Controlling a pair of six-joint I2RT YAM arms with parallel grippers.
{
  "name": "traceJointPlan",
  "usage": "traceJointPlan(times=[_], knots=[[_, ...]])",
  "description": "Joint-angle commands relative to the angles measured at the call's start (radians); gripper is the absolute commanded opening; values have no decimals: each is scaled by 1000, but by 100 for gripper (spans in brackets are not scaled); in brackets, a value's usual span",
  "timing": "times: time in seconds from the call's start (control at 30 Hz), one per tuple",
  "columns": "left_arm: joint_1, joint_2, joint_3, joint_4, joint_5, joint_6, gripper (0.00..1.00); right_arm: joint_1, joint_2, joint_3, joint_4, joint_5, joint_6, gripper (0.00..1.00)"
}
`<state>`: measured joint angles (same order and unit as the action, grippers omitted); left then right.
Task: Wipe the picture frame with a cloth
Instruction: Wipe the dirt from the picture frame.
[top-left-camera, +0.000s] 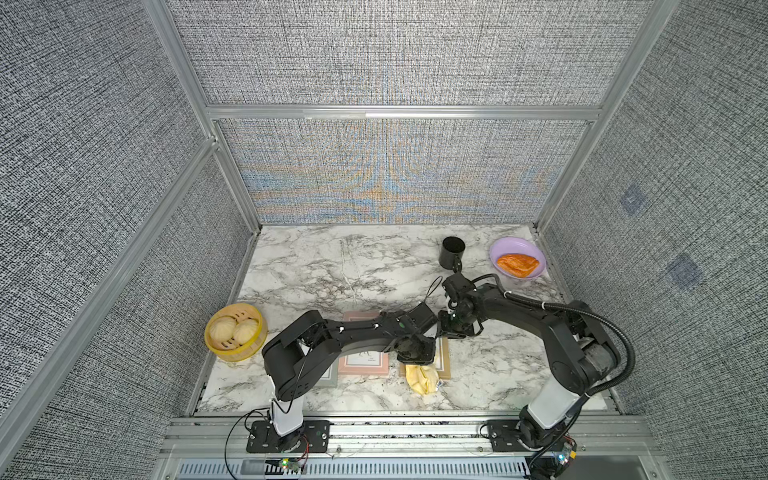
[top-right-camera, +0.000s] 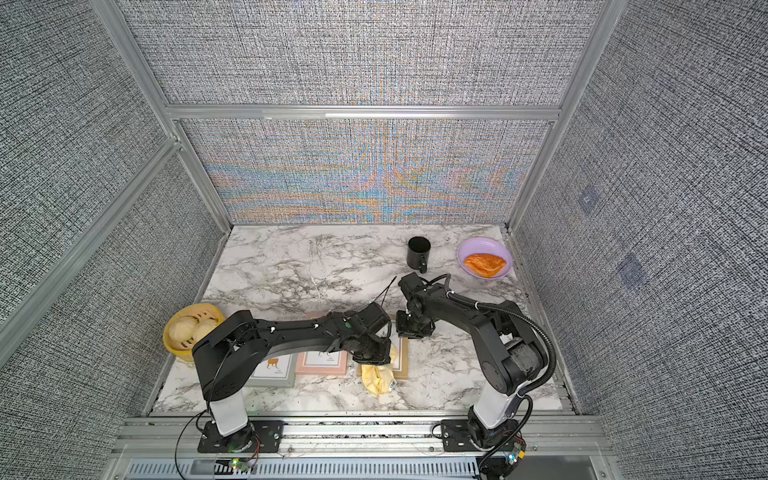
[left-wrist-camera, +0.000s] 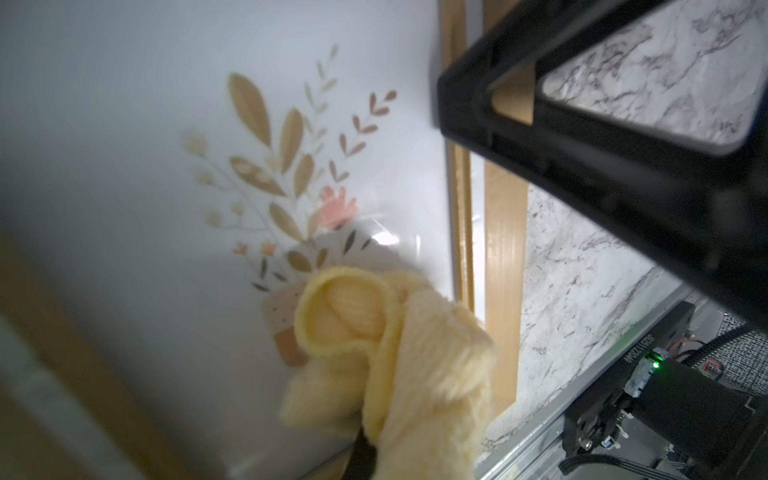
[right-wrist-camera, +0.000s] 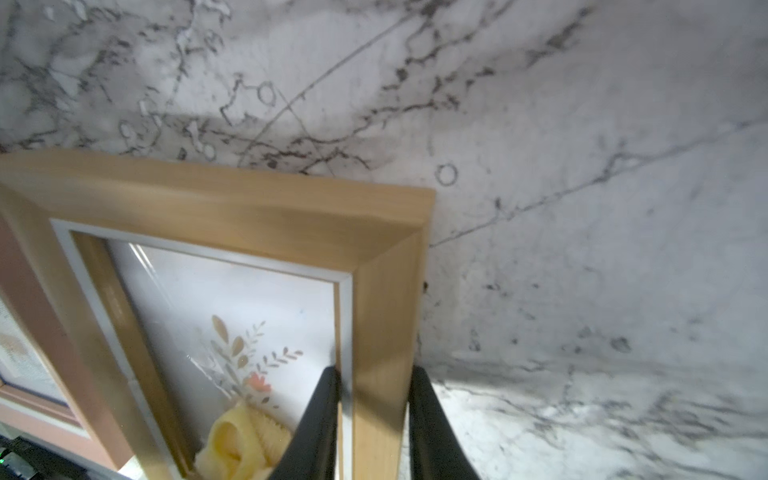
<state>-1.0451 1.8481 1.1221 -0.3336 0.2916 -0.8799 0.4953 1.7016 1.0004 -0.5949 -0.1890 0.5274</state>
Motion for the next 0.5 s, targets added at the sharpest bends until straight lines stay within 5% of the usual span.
traceJointPlan(times=[0.0,0.47], knots=[[-10,2,33,-39,4,-15,0,-1,-14,-23,-24,32,-1,21],[-95,55,0,-42,3,-80,0,-1,-1,-26,-22,50,32,22]])
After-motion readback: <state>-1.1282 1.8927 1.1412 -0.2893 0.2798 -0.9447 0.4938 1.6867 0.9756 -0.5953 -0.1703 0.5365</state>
